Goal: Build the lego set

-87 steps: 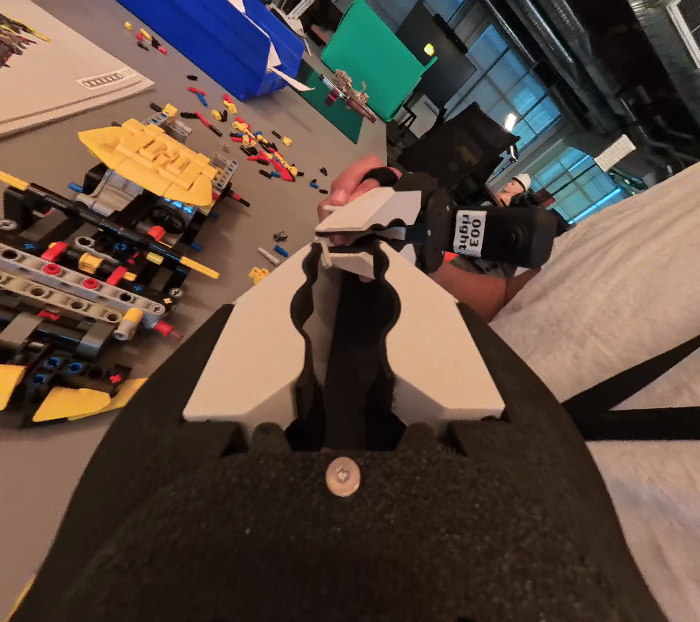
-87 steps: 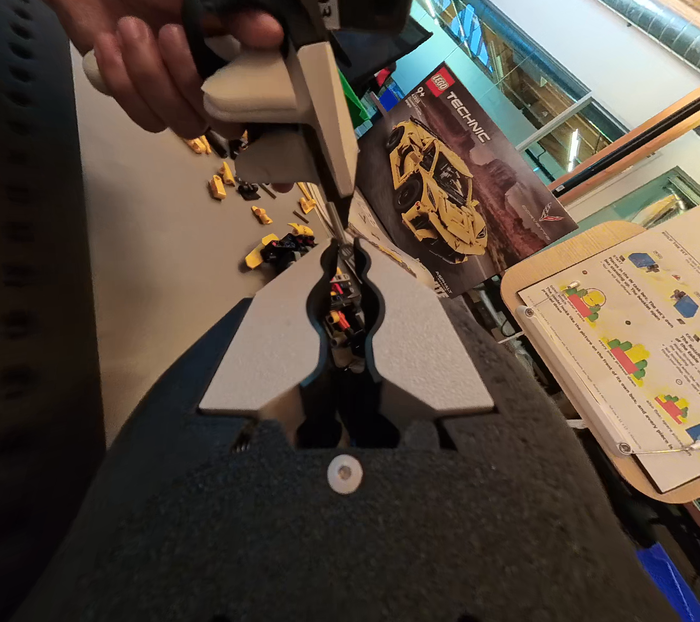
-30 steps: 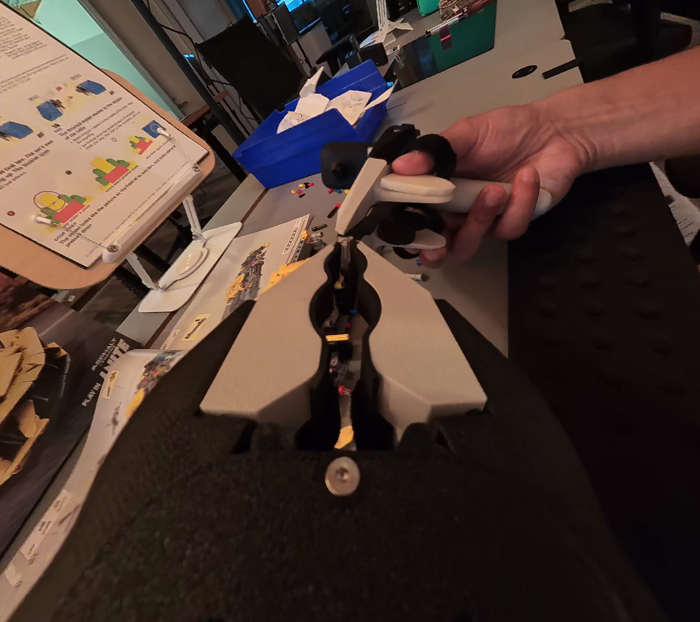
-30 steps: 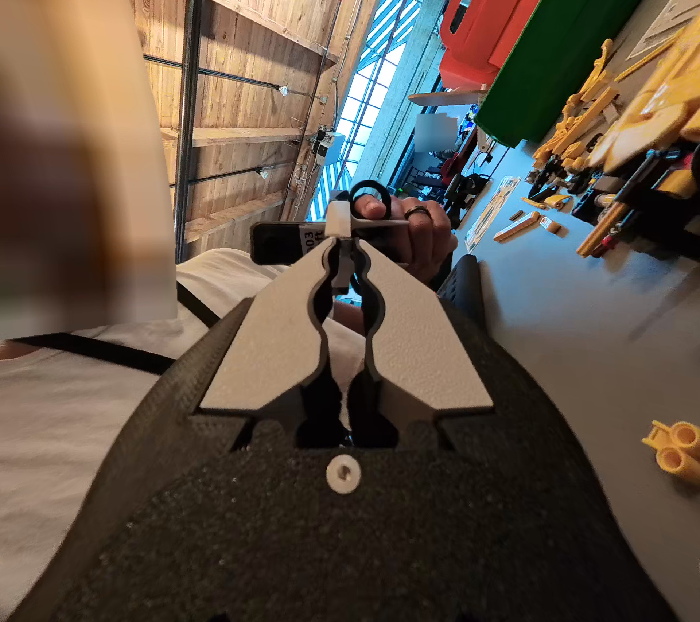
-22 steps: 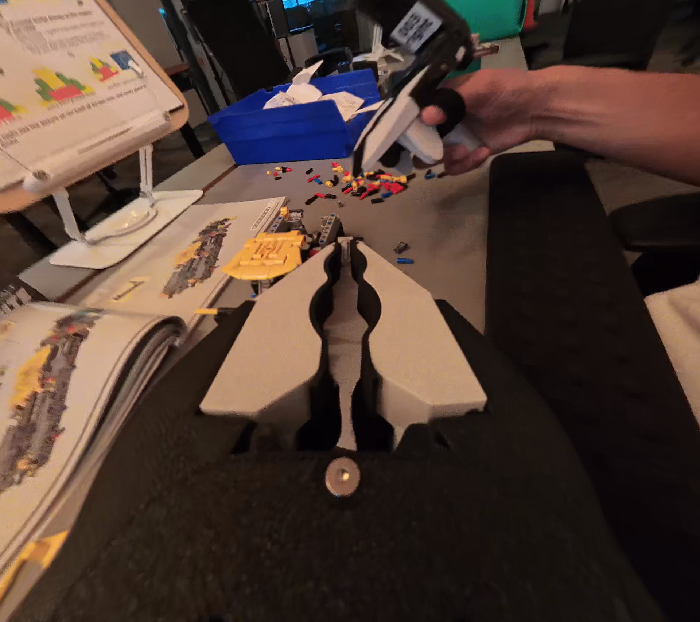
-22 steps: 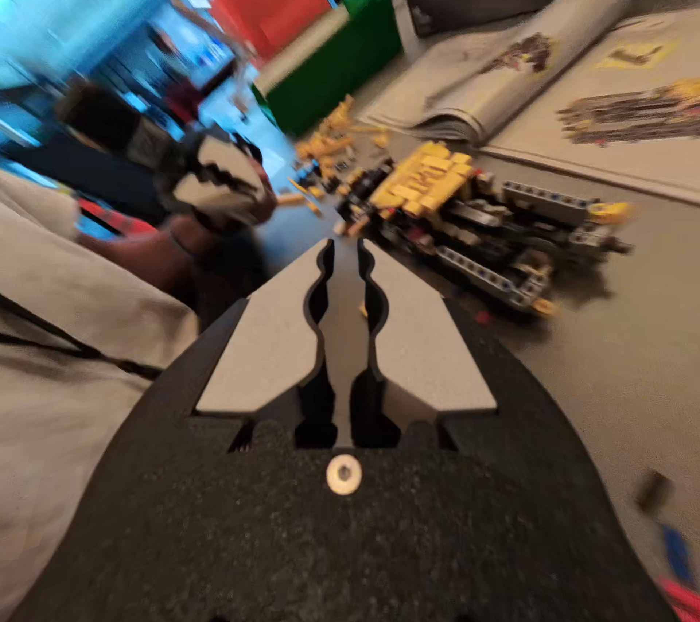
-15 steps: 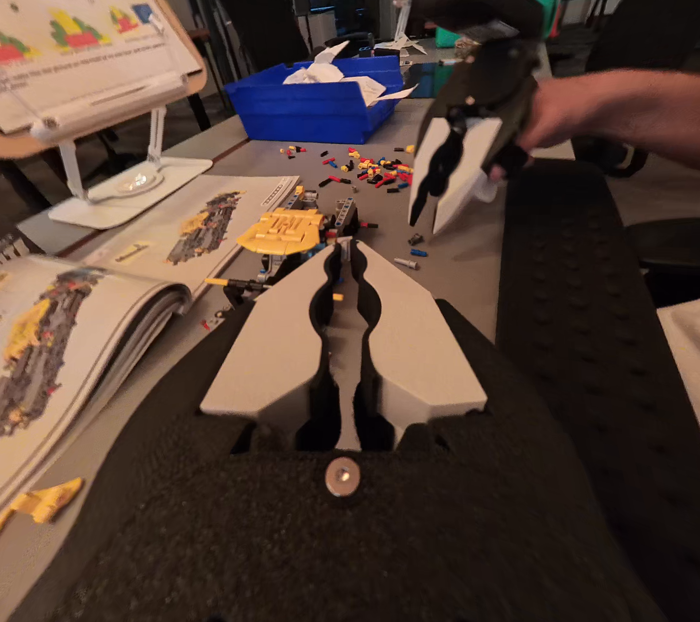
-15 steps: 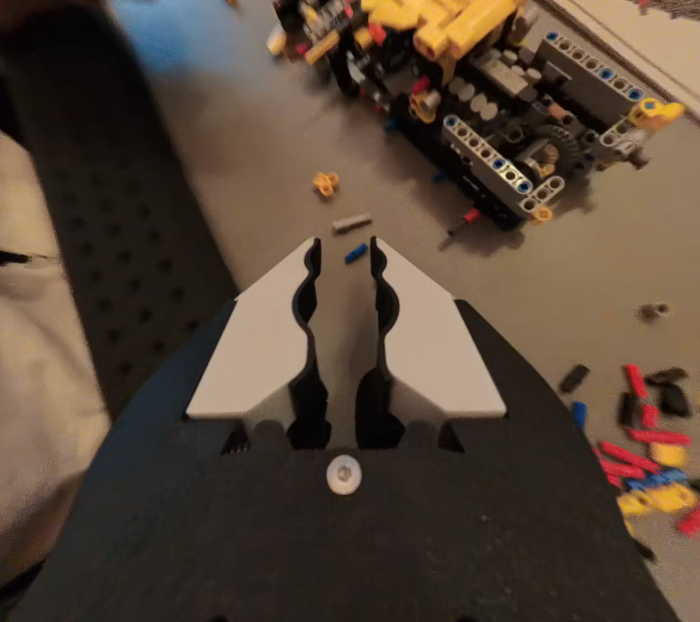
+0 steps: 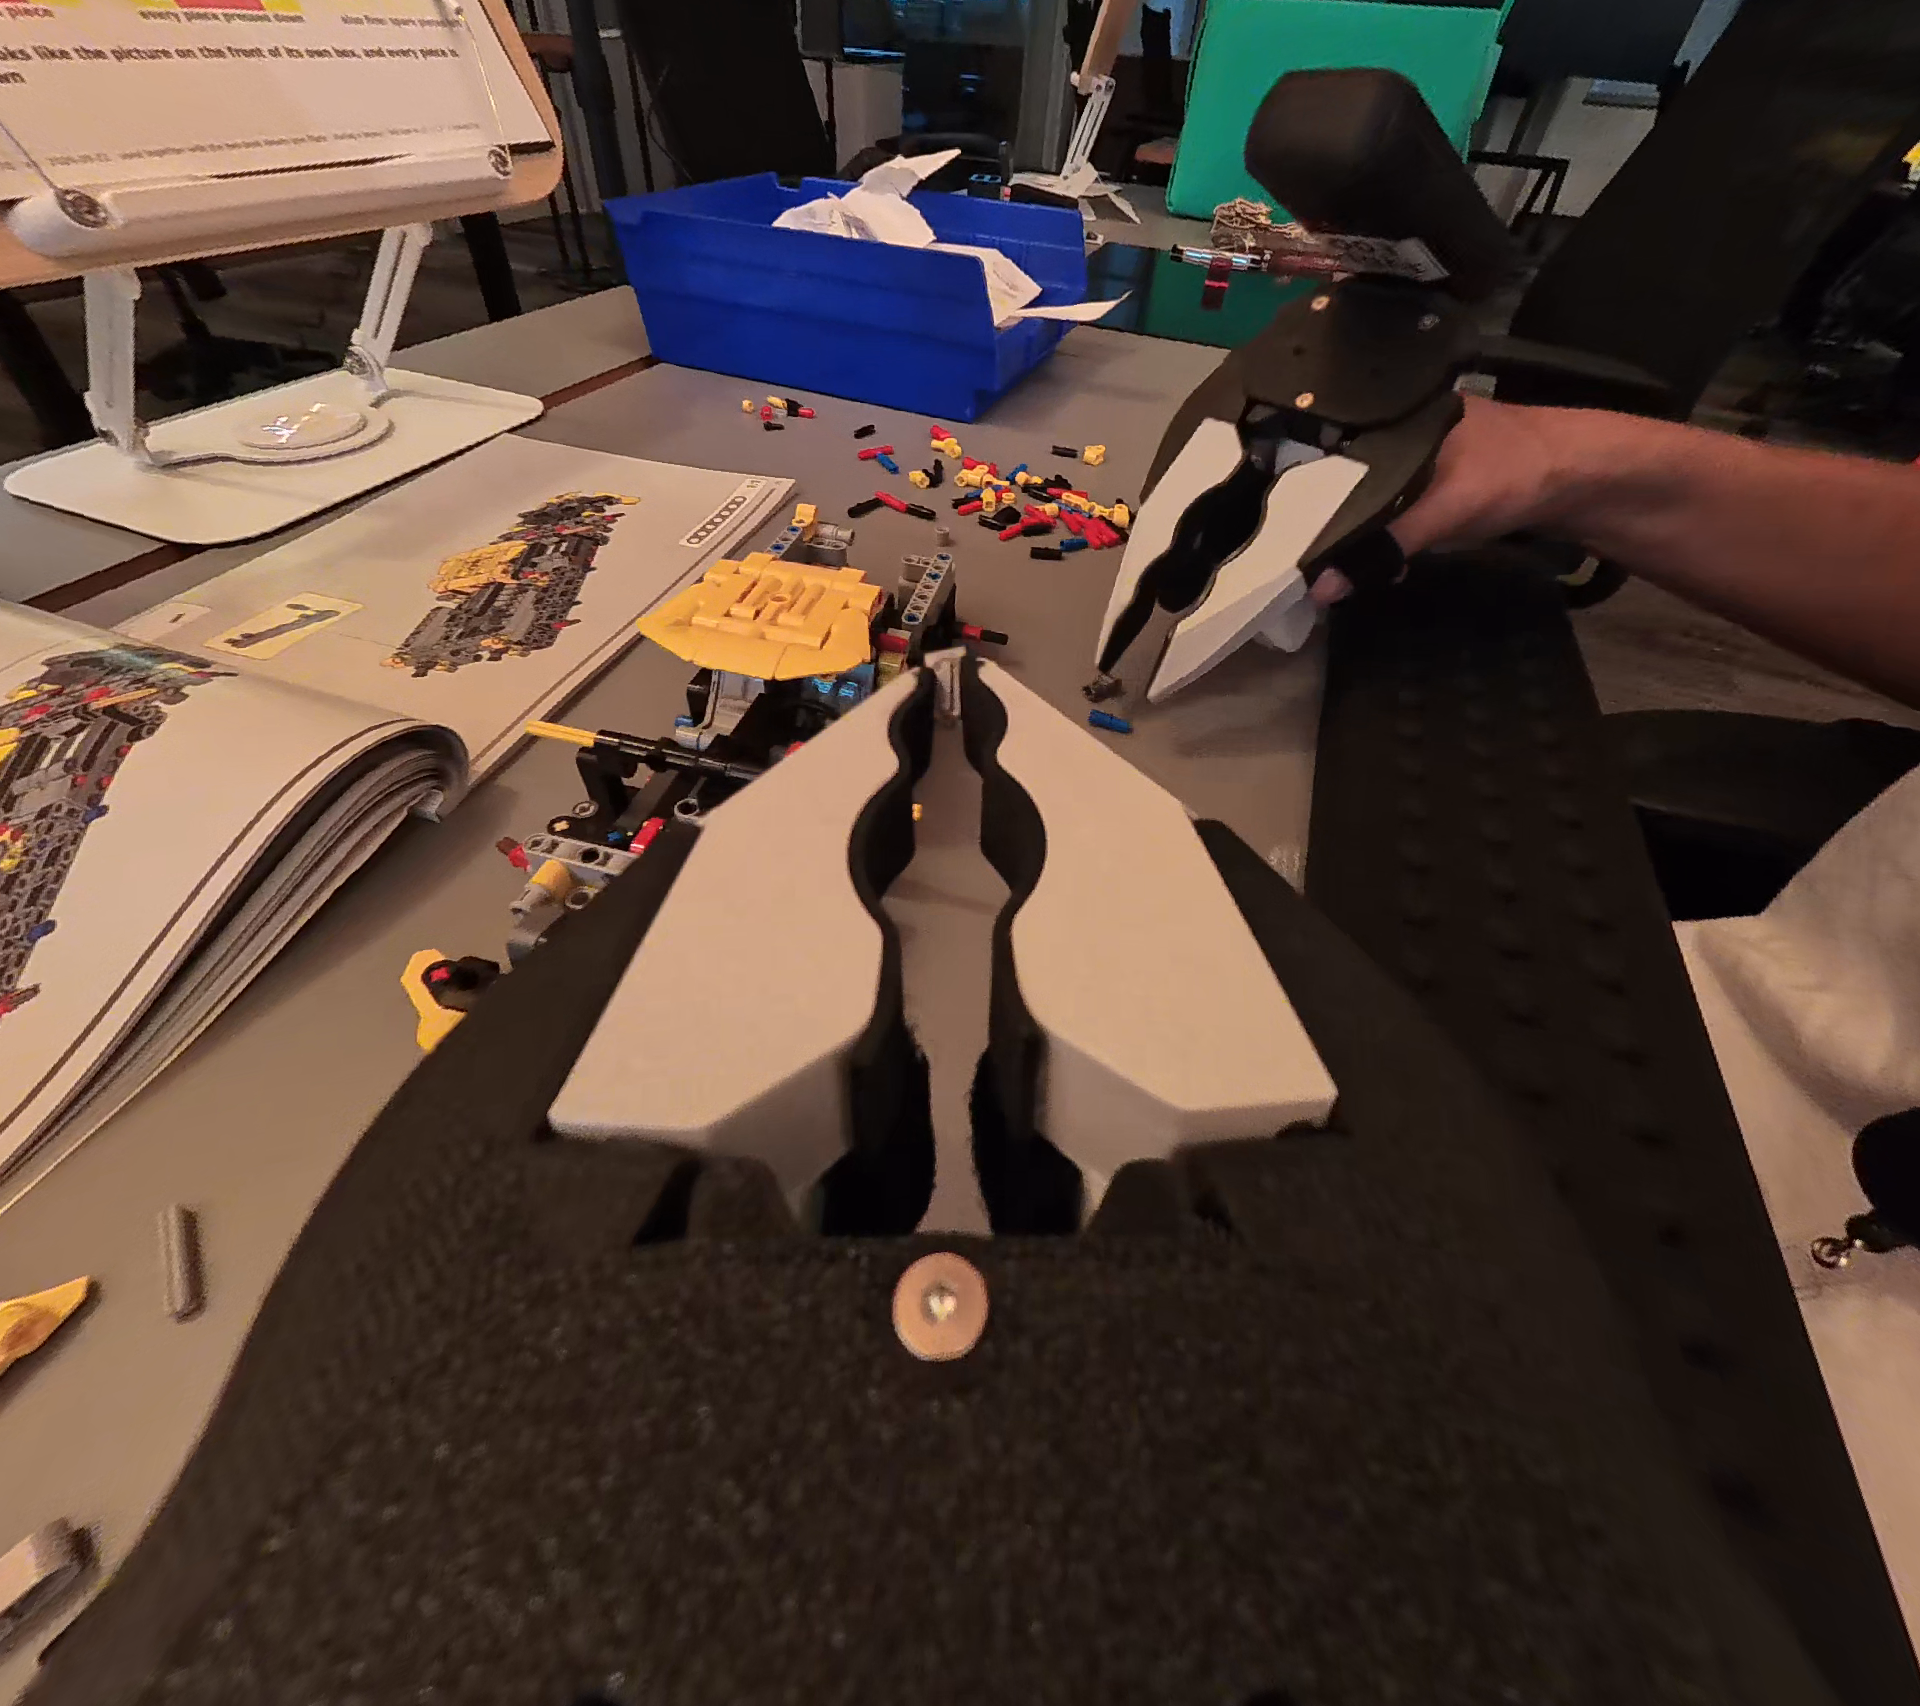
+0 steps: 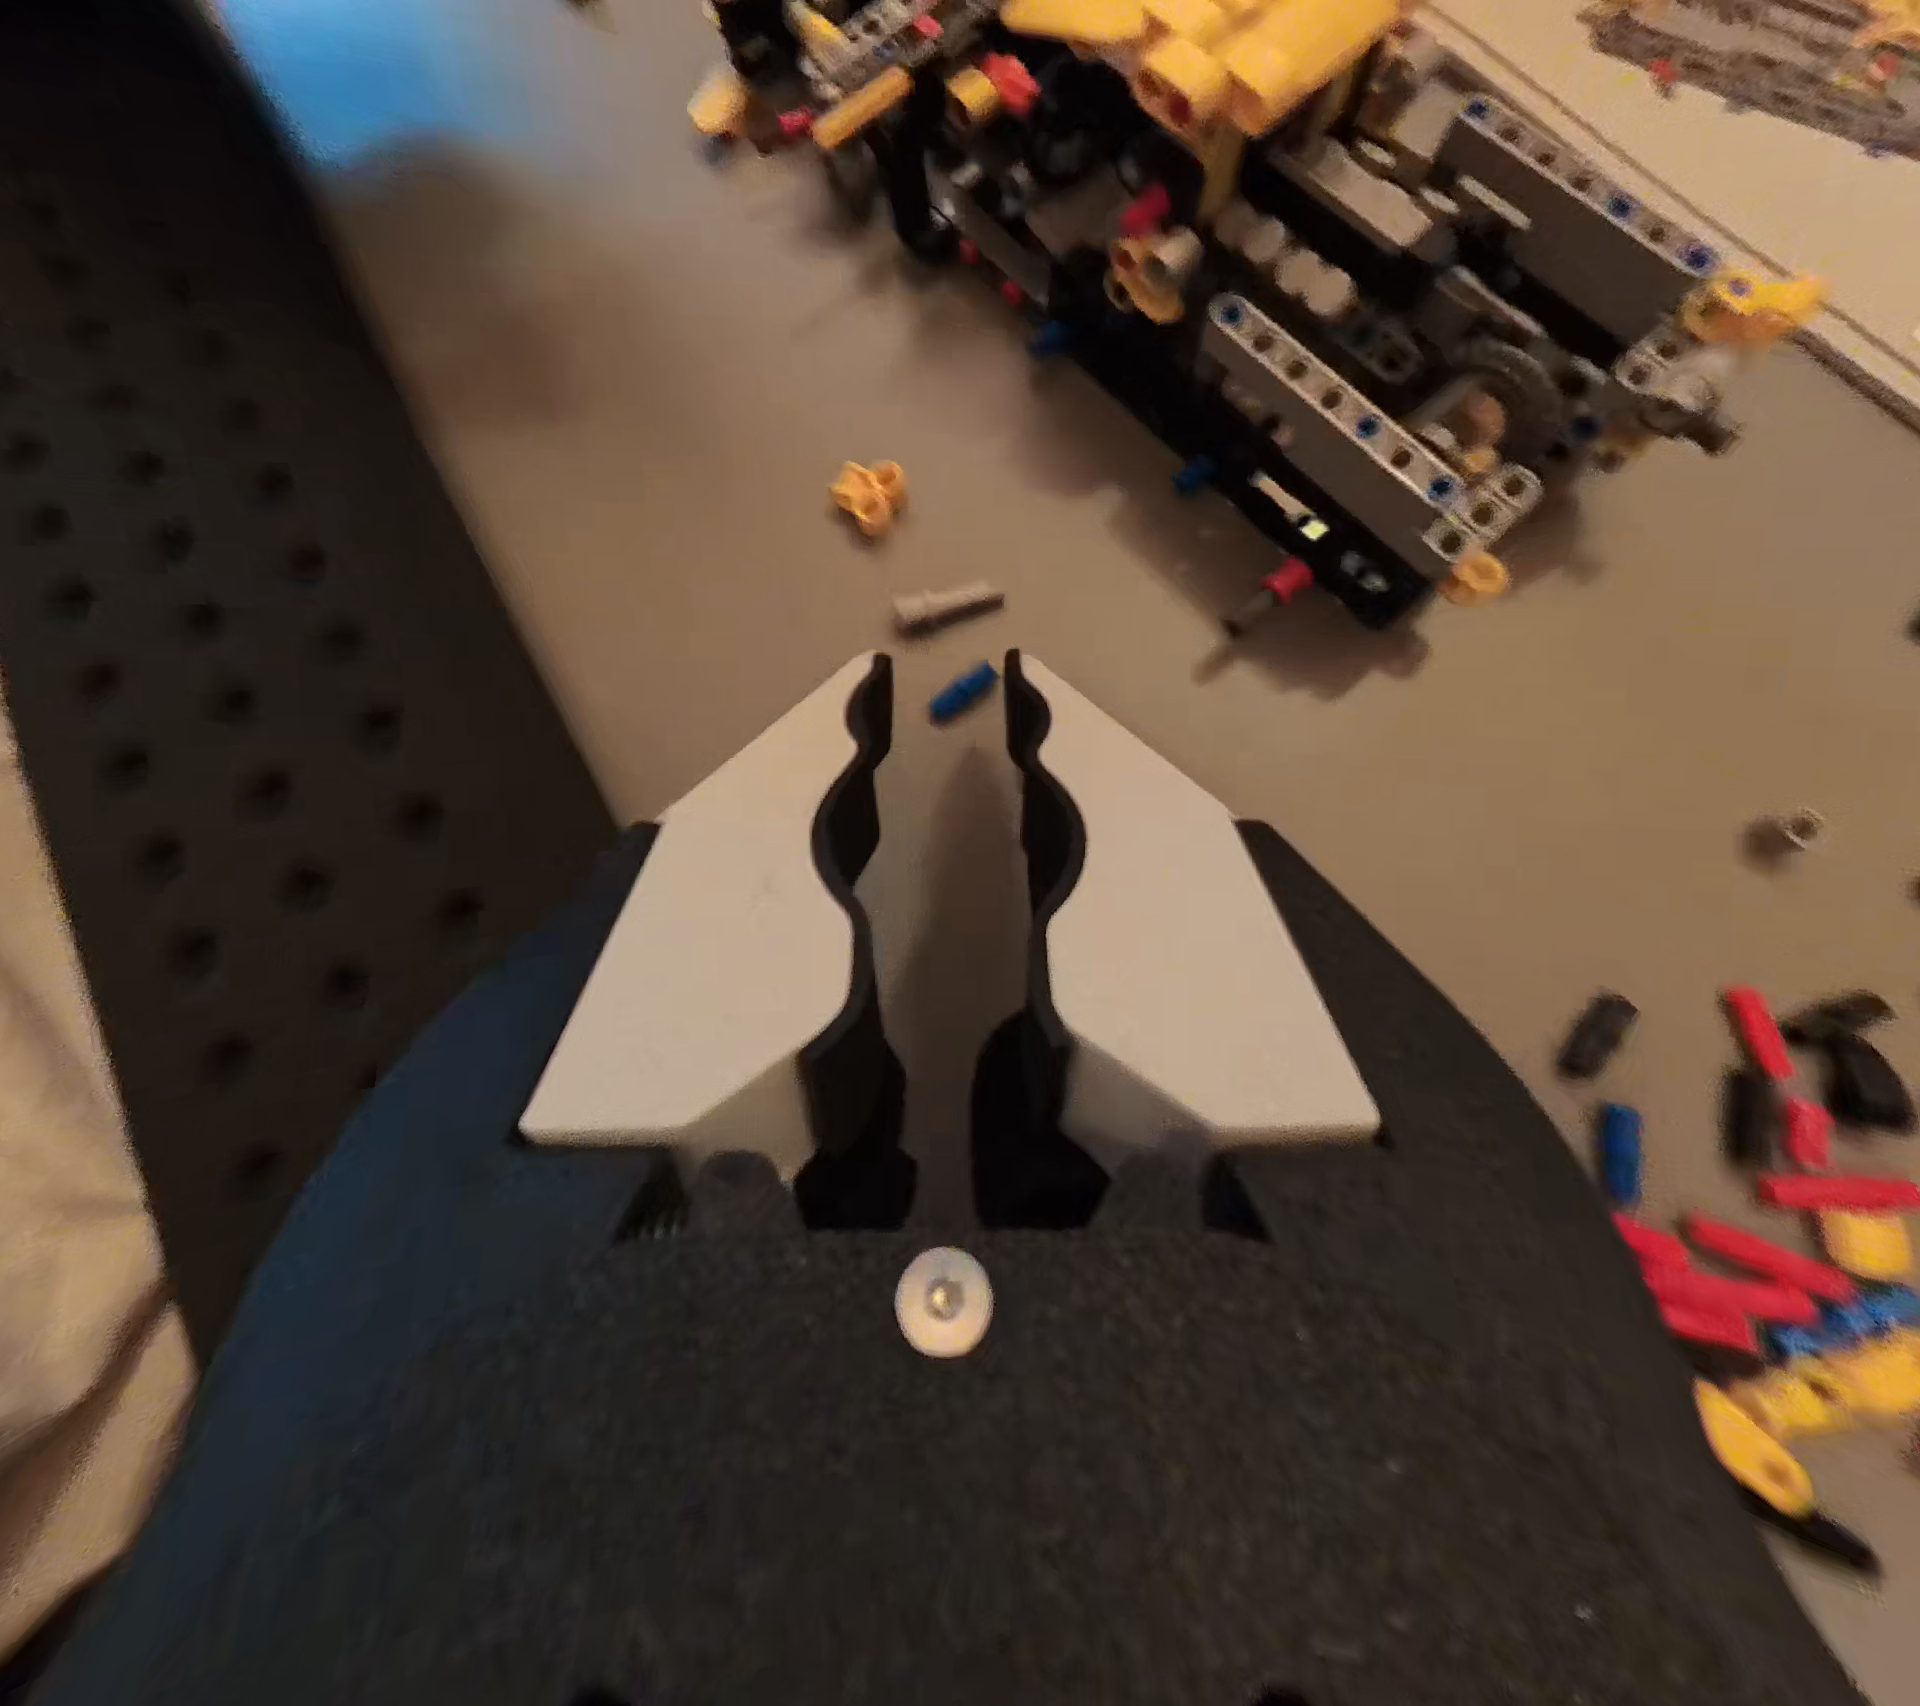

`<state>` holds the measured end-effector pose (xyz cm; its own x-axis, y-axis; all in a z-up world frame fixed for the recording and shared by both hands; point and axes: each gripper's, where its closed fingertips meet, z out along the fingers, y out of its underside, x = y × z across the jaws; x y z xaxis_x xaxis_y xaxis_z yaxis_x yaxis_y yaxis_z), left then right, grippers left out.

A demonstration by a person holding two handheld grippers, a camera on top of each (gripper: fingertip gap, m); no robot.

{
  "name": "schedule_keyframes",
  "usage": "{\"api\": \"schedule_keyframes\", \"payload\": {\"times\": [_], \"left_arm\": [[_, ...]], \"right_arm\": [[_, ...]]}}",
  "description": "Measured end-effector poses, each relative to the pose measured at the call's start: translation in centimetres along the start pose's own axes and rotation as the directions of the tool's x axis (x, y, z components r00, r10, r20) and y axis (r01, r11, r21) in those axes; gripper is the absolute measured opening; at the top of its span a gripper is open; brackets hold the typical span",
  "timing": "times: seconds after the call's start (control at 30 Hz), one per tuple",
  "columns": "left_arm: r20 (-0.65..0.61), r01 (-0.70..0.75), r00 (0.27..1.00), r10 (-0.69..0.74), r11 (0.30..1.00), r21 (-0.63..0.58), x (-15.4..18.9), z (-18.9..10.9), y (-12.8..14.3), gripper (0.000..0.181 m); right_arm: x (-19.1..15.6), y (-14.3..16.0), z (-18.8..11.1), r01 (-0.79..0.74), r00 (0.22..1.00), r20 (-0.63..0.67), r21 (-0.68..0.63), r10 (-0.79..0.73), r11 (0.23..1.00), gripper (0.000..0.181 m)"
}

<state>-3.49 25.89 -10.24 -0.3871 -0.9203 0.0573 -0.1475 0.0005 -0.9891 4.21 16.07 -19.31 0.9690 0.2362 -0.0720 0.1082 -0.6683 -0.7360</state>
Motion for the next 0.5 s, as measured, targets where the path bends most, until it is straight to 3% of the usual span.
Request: {"api": "schedule_keyframes", "payload": {"times": [0.23,0.5], "left_arm": [[-0.008,0.001,1.000,-0.001,1.000,0.000,0.1,-0.1,0.0,0.004],[-0.022,0.000,1.000,0.000,1.000,-0.006,0.3,0.0,0.2,0.004]], "right_arm": [[-1.5,0.3,2.4,0.084,0.996,0.001,-0.123,-0.085,0.989,0.018],[0.3,-0.5,2.6,0.065,0.994,-0.080,-0.091,-0.072,0.994,0.021]]}}
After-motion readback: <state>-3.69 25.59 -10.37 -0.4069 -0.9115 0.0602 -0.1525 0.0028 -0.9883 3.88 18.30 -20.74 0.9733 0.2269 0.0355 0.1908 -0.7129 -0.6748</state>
